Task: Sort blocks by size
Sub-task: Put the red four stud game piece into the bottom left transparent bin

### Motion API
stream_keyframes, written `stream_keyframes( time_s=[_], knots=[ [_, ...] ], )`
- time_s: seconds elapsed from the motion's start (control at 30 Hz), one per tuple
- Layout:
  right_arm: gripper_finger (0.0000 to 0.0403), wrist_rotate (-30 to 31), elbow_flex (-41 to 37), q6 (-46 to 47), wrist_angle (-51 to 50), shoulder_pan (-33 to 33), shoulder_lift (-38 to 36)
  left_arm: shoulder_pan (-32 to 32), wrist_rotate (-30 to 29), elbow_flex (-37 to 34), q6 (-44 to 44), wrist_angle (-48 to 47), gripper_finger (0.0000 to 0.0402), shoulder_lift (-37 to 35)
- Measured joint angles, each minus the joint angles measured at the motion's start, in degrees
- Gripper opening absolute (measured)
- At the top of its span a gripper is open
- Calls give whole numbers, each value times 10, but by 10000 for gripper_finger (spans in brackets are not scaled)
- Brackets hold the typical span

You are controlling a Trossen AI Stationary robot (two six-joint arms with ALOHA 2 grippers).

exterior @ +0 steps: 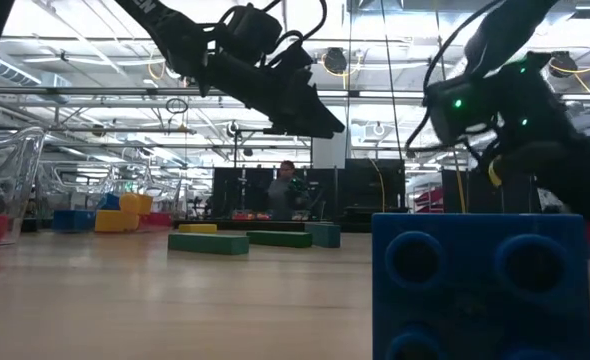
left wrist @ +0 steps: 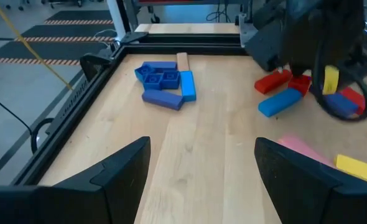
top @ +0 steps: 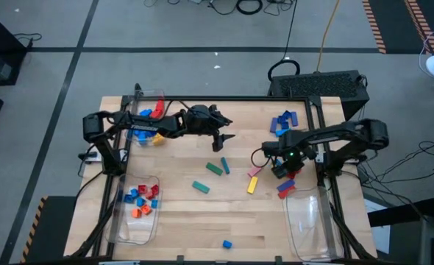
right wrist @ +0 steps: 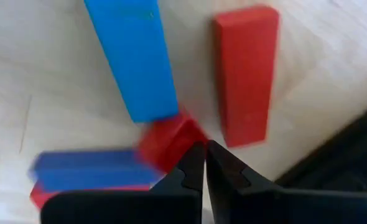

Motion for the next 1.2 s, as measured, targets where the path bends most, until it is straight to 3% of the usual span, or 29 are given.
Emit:
stream_keyframes(
  time_s=[0.17,0.33,0.5,0.6,0.73,0.9,1.0,1.2],
  knots=[
    [0,5,0,-23,40,0,46,0,-14,0,0,-20,289,0],
    [0,4,12,-34,81,4,59,0,-92,0,5,-87,289,-33],
    [0,8,87,-70,125,14,59,0,-120,-1,4,-150,289,-84],
    [0,11,144,-100,78,18,58,-1,-121,0,1,-173,289,-106],
    [9,57,190,-132,-84,22,58,-6,-121,0,0,-196,290,-114],
    [66,17,186,-138,-161,22,58,-7,-121,0,0,-193,290,-114],
    [119,-26,166,-140,-152,22,58,-7,-121,0,1,-190,290,-114],
    [217,-48,116,-104,-121,18,72,-7,-121,0,15,-190,290,-114]
  ],
)
